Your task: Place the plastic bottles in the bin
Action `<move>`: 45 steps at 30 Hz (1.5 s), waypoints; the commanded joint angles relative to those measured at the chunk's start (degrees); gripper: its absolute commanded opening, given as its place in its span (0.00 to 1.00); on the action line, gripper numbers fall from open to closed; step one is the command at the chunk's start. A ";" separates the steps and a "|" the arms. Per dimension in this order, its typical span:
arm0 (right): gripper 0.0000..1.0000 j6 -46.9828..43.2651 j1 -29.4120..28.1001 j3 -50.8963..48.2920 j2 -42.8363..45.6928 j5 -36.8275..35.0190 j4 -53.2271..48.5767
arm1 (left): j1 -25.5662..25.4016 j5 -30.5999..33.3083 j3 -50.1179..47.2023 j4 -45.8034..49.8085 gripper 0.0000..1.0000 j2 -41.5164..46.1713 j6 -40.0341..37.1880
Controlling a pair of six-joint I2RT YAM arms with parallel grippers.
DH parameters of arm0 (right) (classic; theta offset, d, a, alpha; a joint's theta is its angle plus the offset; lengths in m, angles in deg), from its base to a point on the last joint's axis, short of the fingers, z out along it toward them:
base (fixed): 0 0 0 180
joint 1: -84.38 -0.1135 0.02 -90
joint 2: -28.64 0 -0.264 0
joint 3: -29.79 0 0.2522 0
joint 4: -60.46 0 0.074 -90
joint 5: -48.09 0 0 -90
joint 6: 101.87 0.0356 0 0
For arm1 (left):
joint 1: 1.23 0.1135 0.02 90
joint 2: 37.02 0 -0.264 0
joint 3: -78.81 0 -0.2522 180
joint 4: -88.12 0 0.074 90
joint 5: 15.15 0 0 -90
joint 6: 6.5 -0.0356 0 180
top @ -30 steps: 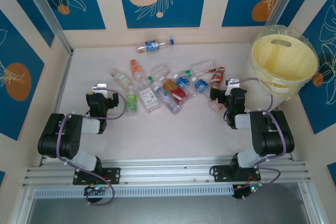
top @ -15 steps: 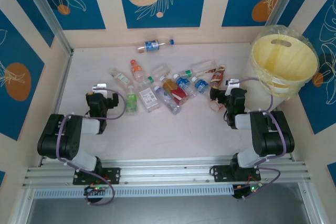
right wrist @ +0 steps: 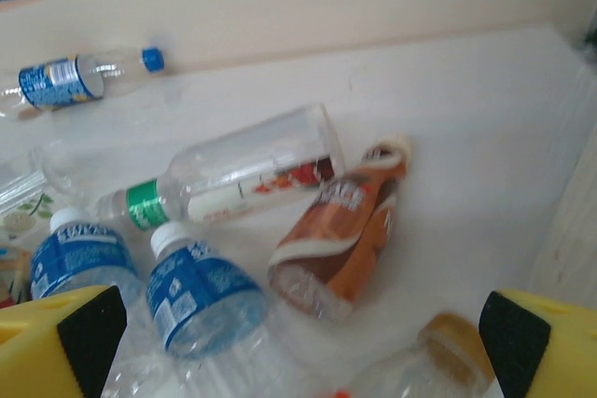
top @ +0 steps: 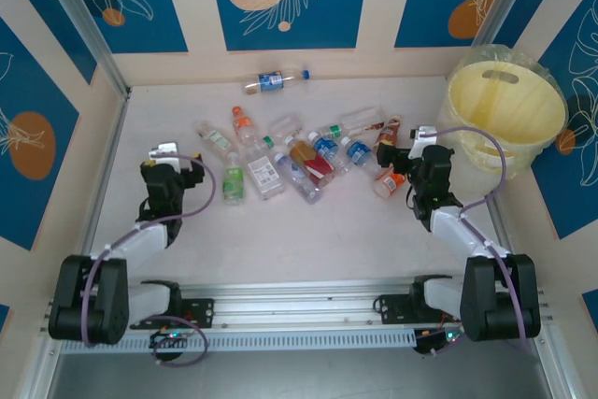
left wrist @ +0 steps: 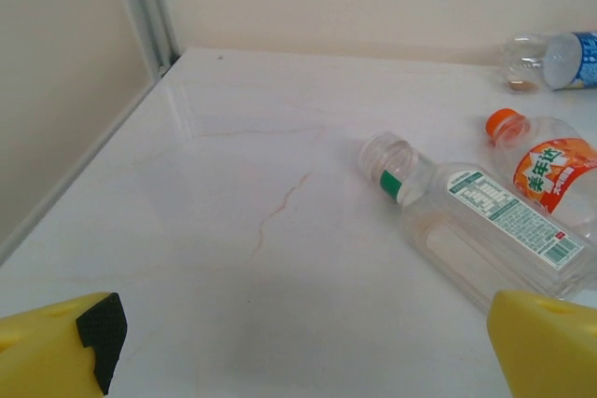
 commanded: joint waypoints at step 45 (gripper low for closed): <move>0.99 29.36 -19.63 17.88 -7.66 -9.44 -31.90 | -23.22 -2.58 23.71 43.88 0.75 -24.45 15.62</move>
